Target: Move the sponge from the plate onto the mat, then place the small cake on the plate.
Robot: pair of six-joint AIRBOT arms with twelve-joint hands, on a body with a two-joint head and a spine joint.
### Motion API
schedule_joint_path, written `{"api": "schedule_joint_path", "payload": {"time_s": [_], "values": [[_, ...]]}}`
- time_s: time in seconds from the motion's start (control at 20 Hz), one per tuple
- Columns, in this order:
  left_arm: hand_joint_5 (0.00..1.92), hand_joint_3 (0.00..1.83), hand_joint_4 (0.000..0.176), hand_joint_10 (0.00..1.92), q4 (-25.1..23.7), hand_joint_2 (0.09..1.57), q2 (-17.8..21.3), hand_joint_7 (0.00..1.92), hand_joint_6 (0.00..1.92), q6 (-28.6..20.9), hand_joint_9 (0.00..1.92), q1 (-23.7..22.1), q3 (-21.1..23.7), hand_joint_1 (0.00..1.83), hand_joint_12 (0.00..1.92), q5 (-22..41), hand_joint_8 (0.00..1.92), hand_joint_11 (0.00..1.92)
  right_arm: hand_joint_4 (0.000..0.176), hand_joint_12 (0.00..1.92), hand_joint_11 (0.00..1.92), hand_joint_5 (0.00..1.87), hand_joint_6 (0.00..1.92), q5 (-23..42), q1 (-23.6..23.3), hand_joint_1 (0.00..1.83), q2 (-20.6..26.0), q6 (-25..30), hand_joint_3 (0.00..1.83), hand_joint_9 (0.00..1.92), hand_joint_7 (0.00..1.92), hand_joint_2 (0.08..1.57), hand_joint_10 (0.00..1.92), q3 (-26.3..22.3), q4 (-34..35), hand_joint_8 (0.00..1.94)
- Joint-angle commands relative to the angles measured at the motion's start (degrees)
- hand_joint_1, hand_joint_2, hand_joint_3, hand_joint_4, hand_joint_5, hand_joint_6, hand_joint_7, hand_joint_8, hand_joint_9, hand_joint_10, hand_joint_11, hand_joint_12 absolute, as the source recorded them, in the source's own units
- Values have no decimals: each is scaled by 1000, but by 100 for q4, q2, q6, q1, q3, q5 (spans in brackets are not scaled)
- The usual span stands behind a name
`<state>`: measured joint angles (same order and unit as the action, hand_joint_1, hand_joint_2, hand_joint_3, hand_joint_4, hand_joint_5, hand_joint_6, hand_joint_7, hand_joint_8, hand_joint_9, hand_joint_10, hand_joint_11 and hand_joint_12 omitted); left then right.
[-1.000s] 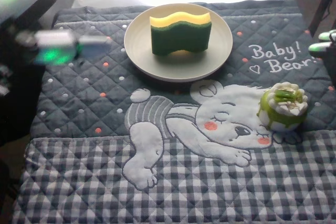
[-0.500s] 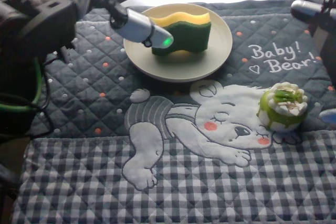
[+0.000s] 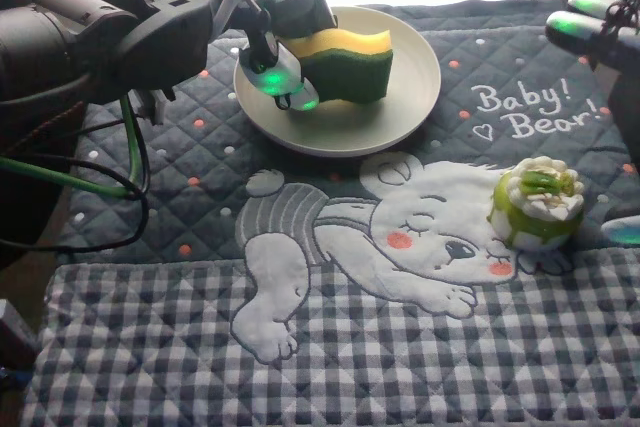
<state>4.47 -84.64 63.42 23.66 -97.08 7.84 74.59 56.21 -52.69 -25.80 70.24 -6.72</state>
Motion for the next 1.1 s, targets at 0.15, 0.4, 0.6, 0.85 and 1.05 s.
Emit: {"api": "schedule_joint_path", "payload": {"time_s": [0.15,0.4,0.6,0.85,1.05], "values": [[1043,0,0,1759,-40,1090,466,719,847,-5,667,-237,574,1176,1903,1220,1448,648,143,488,0,41,4,626,-86,756,8,86,1,47,24,936,1,28,188,1],[1084,0,0,822,-661,1081,1790,1058,619,-4,973,-54,2125,1265,1304,2255,1055,705,158,142,0,40,6,610,-85,773,-4,150,9,16,28,982,3,27,194,5],[1222,0,0,1577,-832,1022,2837,1024,534,-47,880,776,3272,1200,1866,2909,1237,705,176,183,62,12,0,612,-85,747,4,177,6,57,26,1040,6,13,317,1],[1193,1,0,904,-756,1054,2954,1120,346,-112,1021,1440,3618,1287,1411,2818,1000,753,151,227,163,76,7,601,-81,490,-1,178,14,152,111,1129,10,23,485,5],[871,5,0,604,-491,1009,2813,983,176,-111,795,1618,3536,944,1347,2810,182,418,104,198,145,60,0,579,-96,561,-122,192,13,119,75,1172,0,157,650,0]]}}
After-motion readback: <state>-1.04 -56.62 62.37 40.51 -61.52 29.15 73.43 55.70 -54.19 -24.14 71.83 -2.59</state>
